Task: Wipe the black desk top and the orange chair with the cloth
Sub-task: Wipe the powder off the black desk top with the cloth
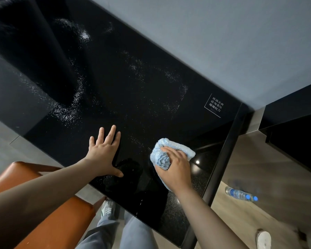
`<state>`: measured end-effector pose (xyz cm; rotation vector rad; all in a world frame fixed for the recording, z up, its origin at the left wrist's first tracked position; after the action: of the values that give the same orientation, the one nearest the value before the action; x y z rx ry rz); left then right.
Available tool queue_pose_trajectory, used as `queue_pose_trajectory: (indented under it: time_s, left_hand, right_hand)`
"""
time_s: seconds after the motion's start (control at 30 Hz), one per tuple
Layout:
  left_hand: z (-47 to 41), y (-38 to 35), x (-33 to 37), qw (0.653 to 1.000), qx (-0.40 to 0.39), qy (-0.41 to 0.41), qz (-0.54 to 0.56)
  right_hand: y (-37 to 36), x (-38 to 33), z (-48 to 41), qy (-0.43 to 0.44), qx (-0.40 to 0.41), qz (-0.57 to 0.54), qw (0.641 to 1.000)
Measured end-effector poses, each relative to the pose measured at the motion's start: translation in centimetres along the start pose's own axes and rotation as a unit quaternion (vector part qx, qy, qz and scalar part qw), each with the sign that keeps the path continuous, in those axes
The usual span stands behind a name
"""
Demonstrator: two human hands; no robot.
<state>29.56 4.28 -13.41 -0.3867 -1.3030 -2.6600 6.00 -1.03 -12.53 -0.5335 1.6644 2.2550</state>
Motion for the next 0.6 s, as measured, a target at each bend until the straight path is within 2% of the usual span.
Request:
queue_pose_trajectory:
  time_s: [0.6]
  left_hand:
    - [-0.2, -0.1, 0.3, 1.000, -0.002, 0.013, 0.003]
  right_hand:
    - [-2.1, -1.0, 6.0, -0.021, -0.019, 0.026, 0.999]
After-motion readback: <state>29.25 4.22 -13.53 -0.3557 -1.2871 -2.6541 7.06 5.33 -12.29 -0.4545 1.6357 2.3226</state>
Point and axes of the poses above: each hand's wrist, its own z-axis away from the middle knuckle, its own y-axis out of the back of the hand, x = y × z, the point moved 2 cm from there along -z, towards the middle knuckle, and after that the axes turned 15 degrees about -y, right-handed, at the moved point
